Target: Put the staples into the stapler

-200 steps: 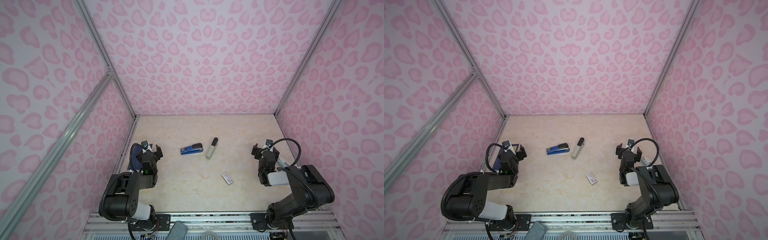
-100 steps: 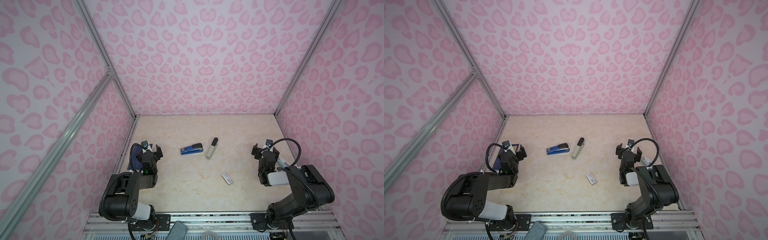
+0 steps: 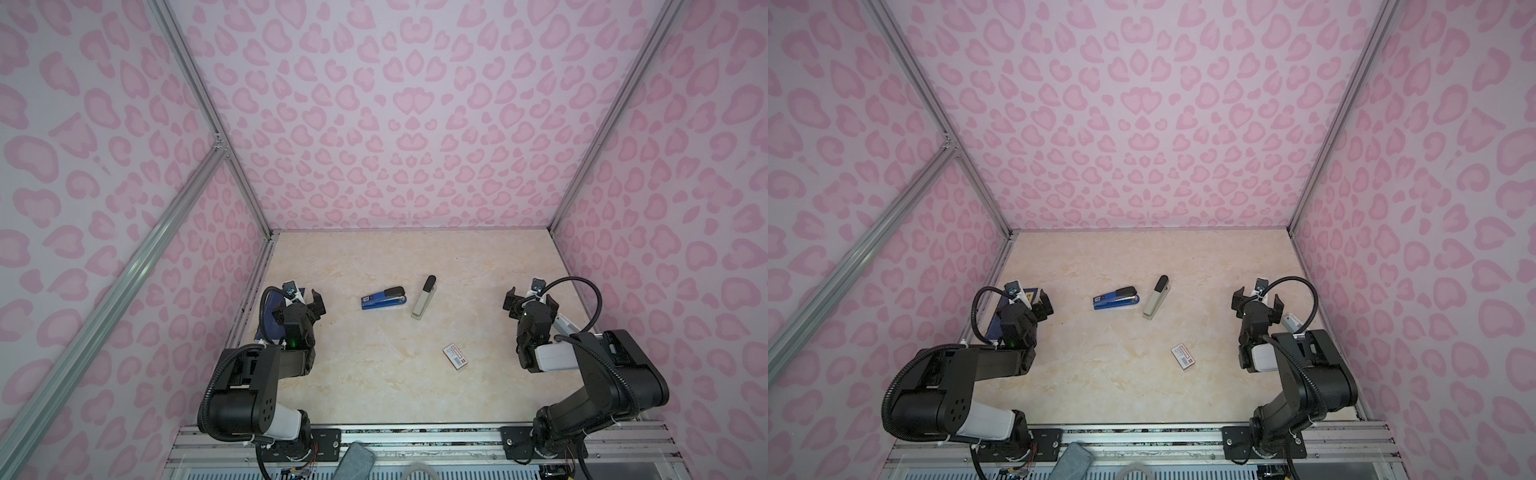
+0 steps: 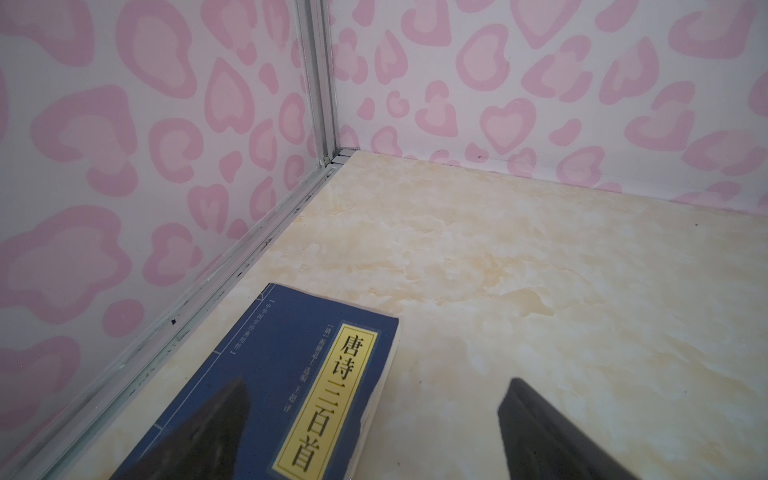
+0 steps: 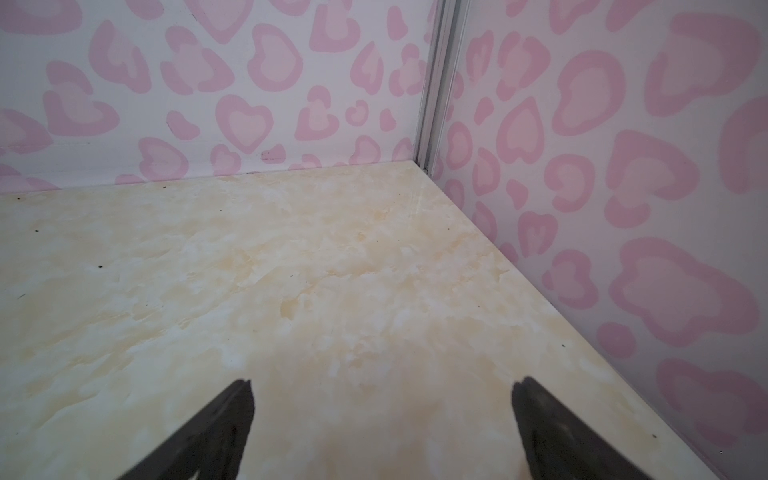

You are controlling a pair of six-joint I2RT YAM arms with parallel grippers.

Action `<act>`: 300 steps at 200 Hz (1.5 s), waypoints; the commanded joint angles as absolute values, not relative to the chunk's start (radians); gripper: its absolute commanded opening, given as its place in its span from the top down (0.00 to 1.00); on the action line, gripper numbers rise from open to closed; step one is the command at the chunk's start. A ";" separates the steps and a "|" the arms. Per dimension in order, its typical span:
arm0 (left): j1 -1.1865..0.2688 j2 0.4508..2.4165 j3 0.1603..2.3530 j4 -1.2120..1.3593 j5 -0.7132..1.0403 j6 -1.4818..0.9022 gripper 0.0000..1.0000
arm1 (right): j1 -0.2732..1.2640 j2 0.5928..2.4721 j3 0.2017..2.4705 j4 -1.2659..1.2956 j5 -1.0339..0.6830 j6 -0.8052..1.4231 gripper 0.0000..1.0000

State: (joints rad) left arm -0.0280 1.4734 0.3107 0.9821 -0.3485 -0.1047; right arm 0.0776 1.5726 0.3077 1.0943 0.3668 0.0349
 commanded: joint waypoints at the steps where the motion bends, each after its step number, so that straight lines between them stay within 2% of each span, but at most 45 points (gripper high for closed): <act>1: -0.028 1.472 0.311 1.015 -0.356 -0.104 0.03 | 0.078 1.576 0.305 1.106 0.374 0.040 0.00; 80: -0.028 1.463 0.303 1.032 -0.350 -0.102 0.03 | 0.081 1.560 0.306 1.090 0.383 0.039 0.00; 93: -0.031 1.432 0.359 0.914 -0.310 -0.078 0.03 | 0.089 1.501 0.332 0.986 0.382 0.028 0.00; 114: -0.043 1.381 0.502 0.630 -0.347 -0.072 0.03 | 0.111 1.418 0.383 0.841 0.401 0.006 0.00; 139: -0.042 1.305 0.558 0.522 -0.372 -0.136 0.03 | 0.137 1.320 0.418 0.731 0.427 0.042 0.00; 153: -0.041 1.269 0.604 0.443 -0.340 -0.195 0.03 | 0.118 1.248 0.436 0.656 0.338 0.144 0.00; 179: -0.024 1.255 0.734 0.220 -0.162 -0.339 0.03 | -0.001 1.152 0.453 0.522 0.006 0.487 0.00; 197: -0.021 1.272 0.778 0.196 -0.002 -0.373 0.03 | -0.026 1.153 0.494 0.483 -0.234 0.442 0.02; 209: -0.026 1.281 0.793 0.196 0.075 -0.394 0.00 | -0.012 1.129 0.491 0.484 -0.272 0.471 0.02; 233: -0.059 1.302 0.830 0.130 0.152 -0.418 0.07 | -0.017 1.131 0.543 0.409 -0.426 0.584 0.01; 241: -0.080 1.306 0.836 0.114 0.160 -0.423 0.09 | -0.011 1.142 0.552 0.406 -0.481 0.594 0.11; 256: -0.127 1.321 0.842 0.089 0.183 -0.429 0.13 | 0.008 1.144 0.561 0.362 -0.491 0.601 0.31; 282: -0.232 1.371 0.857 0.053 0.185 -0.447 0.20 | 0.057 1.150 0.588 0.242 -0.465 0.568 0.35; 300: -0.317 1.434 0.902 0.021 0.160 -0.449 0.20 | 0.108 1.158 0.601 0.169 -0.422 0.533 0.29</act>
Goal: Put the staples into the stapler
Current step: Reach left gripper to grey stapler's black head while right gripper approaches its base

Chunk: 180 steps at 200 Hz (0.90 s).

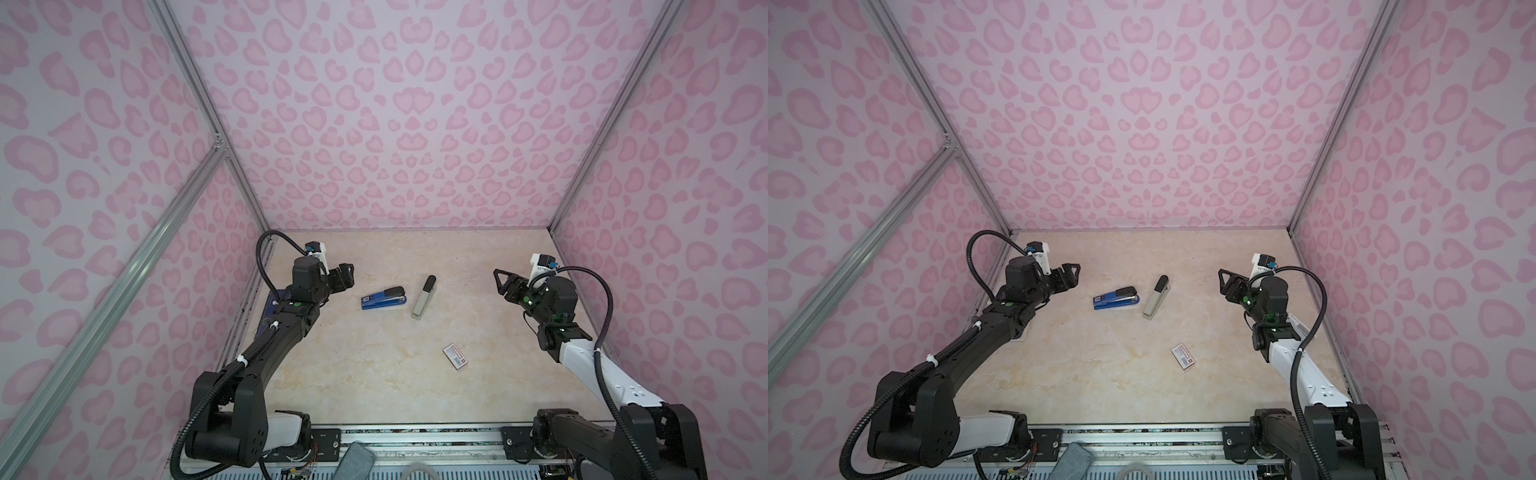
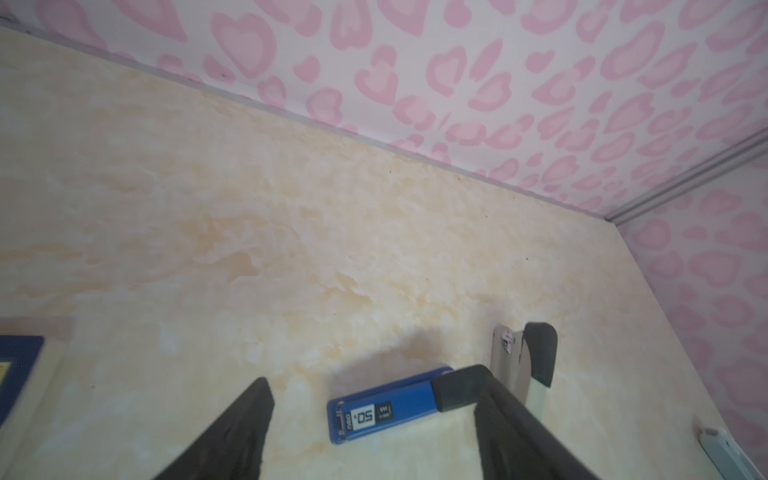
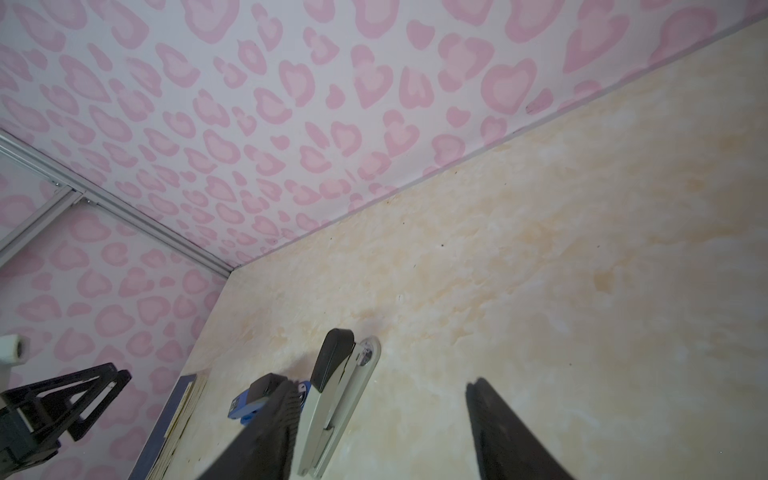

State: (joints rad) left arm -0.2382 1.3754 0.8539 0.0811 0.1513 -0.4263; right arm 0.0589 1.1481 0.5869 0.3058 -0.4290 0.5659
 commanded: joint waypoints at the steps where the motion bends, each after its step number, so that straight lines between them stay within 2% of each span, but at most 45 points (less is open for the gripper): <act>1: -0.321 1.438 0.905 0.019 0.159 -0.449 0.21 | 0.114 1.160 0.602 0.162 -0.417 0.531 0.29; 29: -0.450 1.574 1.039 -0.043 0.133 -0.445 0.22 | 0.151 1.189 0.578 0.144 -0.397 0.537 0.37; 70: -0.594 1.777 1.285 -0.168 0.018 -0.379 0.17 | 0.185 1.194 0.526 0.154 -0.378 0.568 0.37; 136: -0.669 2.080 1.647 -0.370 -0.069 -0.344 0.13 | 0.192 1.193 0.483 0.156 -0.374 0.598 0.34; 180: -0.702 2.192 1.771 -0.442 -0.075 -0.341 0.19 | 0.194 1.224 0.456 0.193 -0.379 0.622 0.35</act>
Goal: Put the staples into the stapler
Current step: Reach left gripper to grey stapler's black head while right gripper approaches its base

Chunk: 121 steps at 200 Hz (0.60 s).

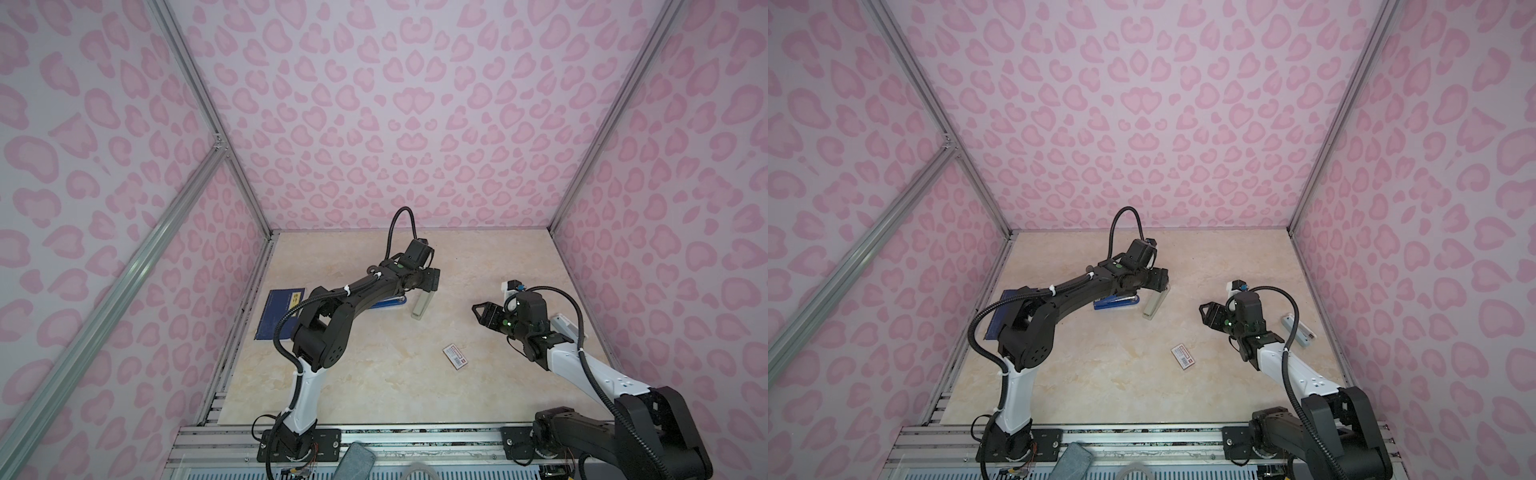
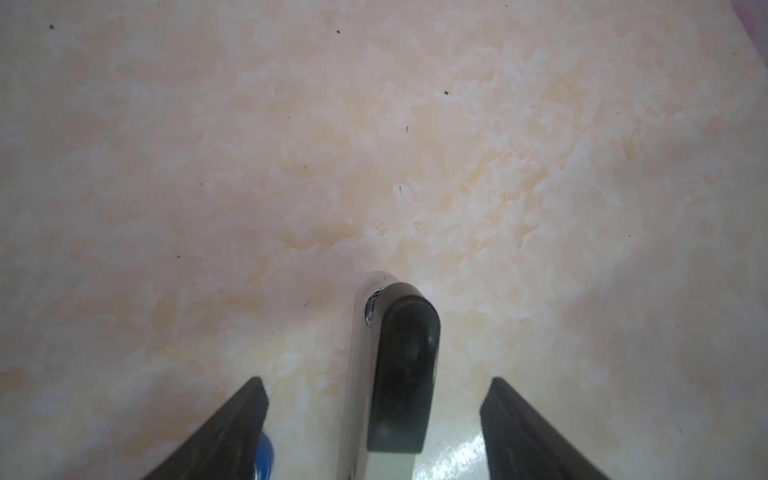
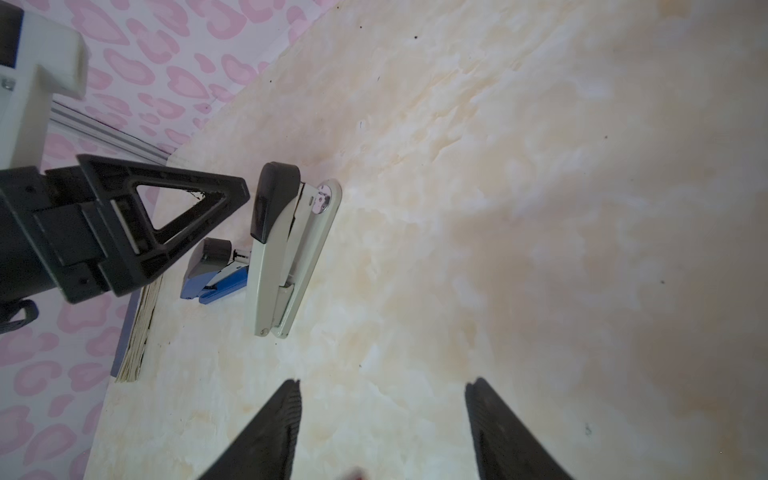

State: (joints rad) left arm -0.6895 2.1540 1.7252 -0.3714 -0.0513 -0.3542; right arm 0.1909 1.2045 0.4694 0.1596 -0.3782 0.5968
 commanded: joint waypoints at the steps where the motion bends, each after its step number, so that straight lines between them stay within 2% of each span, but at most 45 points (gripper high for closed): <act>1: -0.702 2.194 1.773 -0.443 -0.075 -0.341 0.19 | 0.195 1.226 0.456 0.194 -0.379 0.623 0.35; 36: -0.715 2.244 1.818 -0.474 -0.066 -0.339 0.31 | 0.205 1.276 0.461 0.221 -0.386 0.637 0.37; 77: -0.722 2.271 1.843 -0.481 -0.059 -0.328 0.40 | 0.230 1.339 0.483 0.255 -0.388 0.650 0.39; 109: -0.728 2.285 1.865 -0.497 -0.055 -0.314 0.63 | 0.233 1.404 0.498 0.304 -0.412 0.680 0.43; 112: -0.728 2.285 1.865 -0.497 -0.052 -0.314 0.68 | 0.233 1.409 0.501 0.309 -0.415 0.682 0.44; 121: -0.730 2.281 1.864 -0.499 -0.047 -0.313 0.74 | 0.233 1.432 0.507 0.321 -0.422 0.687 0.45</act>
State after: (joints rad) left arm -0.7258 2.2795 1.8538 -0.4778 -0.0628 -0.3206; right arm 0.2314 1.3857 0.4934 0.2554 -0.3954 0.6605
